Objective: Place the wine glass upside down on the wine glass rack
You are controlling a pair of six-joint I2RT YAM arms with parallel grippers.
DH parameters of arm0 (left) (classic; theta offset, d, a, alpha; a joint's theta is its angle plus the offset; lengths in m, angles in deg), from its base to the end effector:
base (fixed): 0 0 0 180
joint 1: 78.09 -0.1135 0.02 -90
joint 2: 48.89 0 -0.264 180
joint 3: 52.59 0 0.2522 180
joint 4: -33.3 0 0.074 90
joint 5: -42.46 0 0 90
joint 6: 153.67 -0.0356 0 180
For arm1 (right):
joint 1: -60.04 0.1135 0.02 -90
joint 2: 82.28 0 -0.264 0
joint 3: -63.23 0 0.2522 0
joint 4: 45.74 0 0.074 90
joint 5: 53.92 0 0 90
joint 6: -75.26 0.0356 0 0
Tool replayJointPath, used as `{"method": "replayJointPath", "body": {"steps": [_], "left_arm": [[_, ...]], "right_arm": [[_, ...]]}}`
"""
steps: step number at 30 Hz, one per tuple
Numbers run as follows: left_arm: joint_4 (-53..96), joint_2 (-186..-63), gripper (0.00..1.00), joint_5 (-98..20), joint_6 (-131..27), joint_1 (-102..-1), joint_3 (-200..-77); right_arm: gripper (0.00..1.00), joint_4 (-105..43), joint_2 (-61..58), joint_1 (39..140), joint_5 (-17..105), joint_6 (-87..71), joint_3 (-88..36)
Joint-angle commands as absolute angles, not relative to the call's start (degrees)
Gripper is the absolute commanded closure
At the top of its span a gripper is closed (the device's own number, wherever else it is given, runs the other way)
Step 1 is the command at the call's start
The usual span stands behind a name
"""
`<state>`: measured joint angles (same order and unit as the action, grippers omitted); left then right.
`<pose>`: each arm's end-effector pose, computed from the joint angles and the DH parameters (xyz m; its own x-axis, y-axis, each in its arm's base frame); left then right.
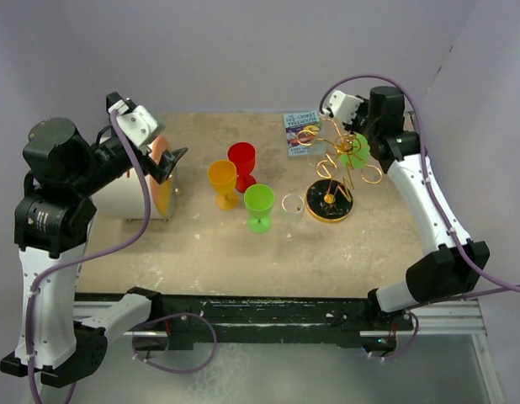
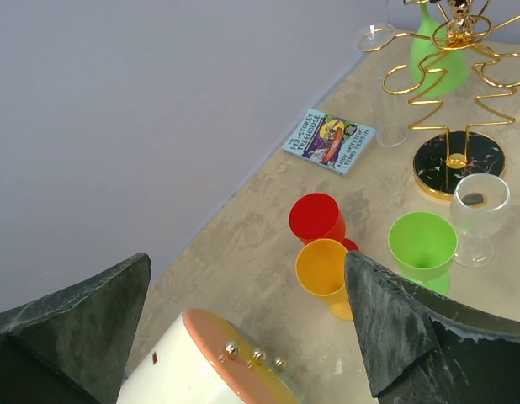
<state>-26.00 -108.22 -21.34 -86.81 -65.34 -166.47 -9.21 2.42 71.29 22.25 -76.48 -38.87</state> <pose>0.1303 -0.0456 0.5372 0.1722 0.3226 -0.9308 0.6084 0.7083 0.3580 0.3340 0.0578 0.4162 -0.1804 -0.9079 -0.3783 -0.2679 0.4155 -0.8693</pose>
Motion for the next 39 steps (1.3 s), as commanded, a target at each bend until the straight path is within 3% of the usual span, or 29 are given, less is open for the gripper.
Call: {"method": "replayJointPath", "body": {"steps": [1,39], "left_arm": [[-24.93,-107.26,0.01,-20.72,-87.03,-65.96,-165.92],[-24.45,-107.73,0.01,-21.94,-83.59,-67.9,-163.3]], "right_arm": [[0.63,-9.85,-0.34,71.38,22.71,-74.19,-38.52],[0.41,-4.13,-12.08,66.11,27.44,-66.9,-40.56]]}}
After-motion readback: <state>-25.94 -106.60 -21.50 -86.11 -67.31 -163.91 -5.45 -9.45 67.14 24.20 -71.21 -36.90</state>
